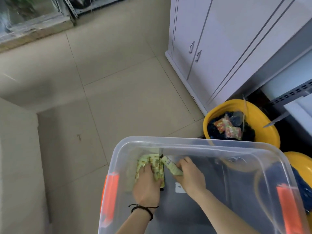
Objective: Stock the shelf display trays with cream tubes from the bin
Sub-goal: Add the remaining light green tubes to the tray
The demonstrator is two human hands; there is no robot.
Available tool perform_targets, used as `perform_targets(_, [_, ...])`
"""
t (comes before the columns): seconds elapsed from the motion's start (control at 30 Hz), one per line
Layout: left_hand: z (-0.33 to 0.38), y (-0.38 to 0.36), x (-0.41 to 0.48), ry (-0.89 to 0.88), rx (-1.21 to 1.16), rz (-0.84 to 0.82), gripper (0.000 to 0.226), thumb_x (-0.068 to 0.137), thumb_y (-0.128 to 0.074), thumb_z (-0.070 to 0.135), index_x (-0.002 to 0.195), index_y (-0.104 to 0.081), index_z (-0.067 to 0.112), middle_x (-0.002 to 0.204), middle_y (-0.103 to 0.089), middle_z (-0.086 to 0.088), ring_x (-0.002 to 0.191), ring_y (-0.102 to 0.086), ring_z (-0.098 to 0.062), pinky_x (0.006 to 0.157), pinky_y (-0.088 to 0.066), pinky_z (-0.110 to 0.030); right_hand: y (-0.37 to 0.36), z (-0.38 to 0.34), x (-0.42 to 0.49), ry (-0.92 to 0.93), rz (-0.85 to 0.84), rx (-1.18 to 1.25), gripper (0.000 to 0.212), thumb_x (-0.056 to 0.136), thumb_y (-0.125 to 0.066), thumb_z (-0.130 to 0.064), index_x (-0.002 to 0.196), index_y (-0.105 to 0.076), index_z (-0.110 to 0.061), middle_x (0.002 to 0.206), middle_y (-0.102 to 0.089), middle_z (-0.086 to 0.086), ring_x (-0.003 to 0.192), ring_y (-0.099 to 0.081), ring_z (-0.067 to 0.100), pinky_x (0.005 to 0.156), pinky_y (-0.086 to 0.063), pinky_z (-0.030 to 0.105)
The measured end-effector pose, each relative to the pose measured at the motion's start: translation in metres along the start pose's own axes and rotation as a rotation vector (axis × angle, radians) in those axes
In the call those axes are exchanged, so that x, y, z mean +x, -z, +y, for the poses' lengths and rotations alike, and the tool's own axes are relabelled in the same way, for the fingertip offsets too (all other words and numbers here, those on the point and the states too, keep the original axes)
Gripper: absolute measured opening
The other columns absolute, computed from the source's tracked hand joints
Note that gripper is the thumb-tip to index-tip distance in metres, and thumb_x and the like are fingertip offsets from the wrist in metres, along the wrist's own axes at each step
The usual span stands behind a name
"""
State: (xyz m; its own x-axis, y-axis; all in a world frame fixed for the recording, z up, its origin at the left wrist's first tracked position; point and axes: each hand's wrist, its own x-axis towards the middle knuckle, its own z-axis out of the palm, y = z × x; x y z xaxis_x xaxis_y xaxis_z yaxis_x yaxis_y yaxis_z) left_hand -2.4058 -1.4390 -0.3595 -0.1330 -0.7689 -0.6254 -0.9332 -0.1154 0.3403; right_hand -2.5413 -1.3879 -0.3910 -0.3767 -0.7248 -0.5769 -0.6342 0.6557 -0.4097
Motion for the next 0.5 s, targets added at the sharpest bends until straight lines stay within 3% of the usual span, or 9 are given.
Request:
perform_targets(0.13, [0.005, -0.003, -0.007, -0.063, 0.095, 0.040, 0.049, 0.088, -0.055, 0.026, 0.132, -0.034, 0.027, 0.132, -0.042, 0.006, 0.103, -0.058, -0.018, 0.070, -0.047, -0.030, 0.010, 0.017, -0.008, -0.034, -0.057, -0.018, 0.012, 0.080, -0.063, -0.034, 0.083, -0.061, -0.022, 0.088, -0.053, -0.007, 0.080, -0.052, 0.013, 0.058, -0.042, 0.030])
perform_targets(0.2, [0.006, -0.006, -0.010, -0.098, 0.129, 0.038, 0.047, 0.087, -0.053, 0.024, 0.130, -0.034, 0.030, 0.123, -0.050, 0.006, 0.098, -0.059, -0.017, 0.067, -0.046, -0.030, 0.013, 0.028, -0.011, -0.053, -0.109, 0.012, 0.022, 0.083, -0.058, -0.035, 0.074, -0.061, -0.015, 0.078, -0.054, -0.004, 0.070, -0.050, 0.014, 0.054, -0.036, 0.030])
perform_targets(0.3, [0.008, -0.009, -0.007, -0.084, 0.037, 0.001, 0.051, 0.085, -0.055, 0.023, 0.131, -0.032, 0.030, 0.097, -0.060, 0.008, 0.085, -0.060, -0.016, 0.063, -0.045, -0.027, 0.022, 0.042, -0.014, -0.086, -0.190, 0.242, 0.033, 0.092, -0.051, -0.034, 0.083, -0.063, -0.005, 0.075, -0.059, 0.007, 0.064, -0.056, 0.025, 0.056, -0.035, 0.034])
perform_targets(0.4, [0.012, -0.010, 0.002, -0.089, -0.088, -0.095, 0.054, 0.083, -0.061, 0.021, 0.131, -0.038, 0.029, 0.095, -0.059, 0.007, 0.081, -0.057, -0.015, 0.061, -0.041, -0.026, 0.034, 0.047, -0.017, -0.119, -0.221, 0.509, 0.022, 0.098, -0.048, -0.025, 0.101, -0.064, -0.010, 0.090, -0.068, 0.009, 0.069, -0.069, 0.027, 0.053, -0.049, 0.030])
perform_targets(0.5, [0.019, -0.006, 0.002, -0.160, -0.102, -0.180, 0.028, 0.081, -0.064, 0.026, 0.103, -0.048, 0.026, 0.087, -0.058, 0.007, 0.079, -0.056, -0.015, 0.062, -0.041, -0.029, 0.044, 0.047, -0.026, -0.129, -0.158, 0.621, 0.011, 0.096, -0.055, -0.021, 0.101, -0.059, -0.013, 0.092, -0.067, 0.006, 0.055, -0.066, 0.016, 0.048, -0.050, 0.024])
